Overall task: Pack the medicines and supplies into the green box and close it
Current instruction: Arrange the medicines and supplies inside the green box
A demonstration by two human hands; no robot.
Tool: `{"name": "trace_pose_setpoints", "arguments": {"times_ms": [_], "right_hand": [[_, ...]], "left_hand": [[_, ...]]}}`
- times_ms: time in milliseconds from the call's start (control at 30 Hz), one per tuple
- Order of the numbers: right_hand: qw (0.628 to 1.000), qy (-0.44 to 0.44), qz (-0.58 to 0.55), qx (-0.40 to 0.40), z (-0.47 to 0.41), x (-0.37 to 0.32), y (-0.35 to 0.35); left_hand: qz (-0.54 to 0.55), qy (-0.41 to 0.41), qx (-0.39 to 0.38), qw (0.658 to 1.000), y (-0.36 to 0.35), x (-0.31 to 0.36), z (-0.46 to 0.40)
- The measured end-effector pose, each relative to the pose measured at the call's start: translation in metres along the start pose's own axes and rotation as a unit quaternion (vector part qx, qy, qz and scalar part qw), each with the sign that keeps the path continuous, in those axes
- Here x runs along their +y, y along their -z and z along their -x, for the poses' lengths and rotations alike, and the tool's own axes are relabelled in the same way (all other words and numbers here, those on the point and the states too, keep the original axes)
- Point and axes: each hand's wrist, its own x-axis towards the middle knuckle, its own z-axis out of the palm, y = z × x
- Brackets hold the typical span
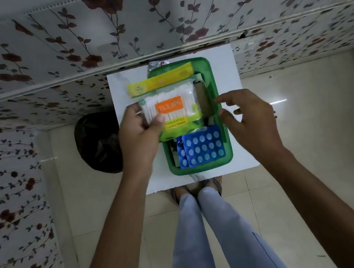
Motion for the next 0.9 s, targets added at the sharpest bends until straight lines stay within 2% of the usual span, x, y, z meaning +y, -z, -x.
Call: {"name": "trace_pose_setpoints", "arguments": {"times_ms": [100, 167, 367, 533, 667, 733, 833, 900], "right_hand": [[0.997, -0.060, -0.036, 0.020, -0.011, 0.002, 0.009], [0.997, -0.068, -0.042, 0.021, -0.015, 0.003, 0.013], [0.997, -0.065, -0.033, 0.015, -0.018, 0.007, 0.012], [0.999, -0.044, -0.022, -0.004, -0.021, 0.008, 0.003], [0.998, -0.032, -0.009, -0.050, -0.035, 0.006, -0.008], [0.998, -0.038, -0.003, -0.046, -0.045, 0.005, -0.011], [0.997, -0.070, -0.005, -0.022, -0.060, 0.008, -0.010], [0.993, -0.112, 0.004, -0.046, -0.067, 0.013, -0.010]], "left_hand": [[-0.065, -0.021, -0.031, 0.997, -0.032, 0.003, -0.006], [-0.159, -0.041, -0.044, 0.985, -0.049, 0.005, -0.012], [-0.376, -0.095, -0.024, 0.921, -0.059, -0.001, -0.021], [-0.483, -0.130, -0.024, 0.865, -0.059, -0.008, -0.016], [-0.508, -0.131, -0.065, 0.849, -0.053, 0.003, -0.025], [-0.487, -0.157, -0.061, 0.857, -0.046, 0.011, -0.029], [-0.411, -0.193, 0.031, 0.890, -0.033, 0.016, -0.033], [-0.392, -0.171, 0.075, 0.901, -0.025, 0.011, -0.042]]}}
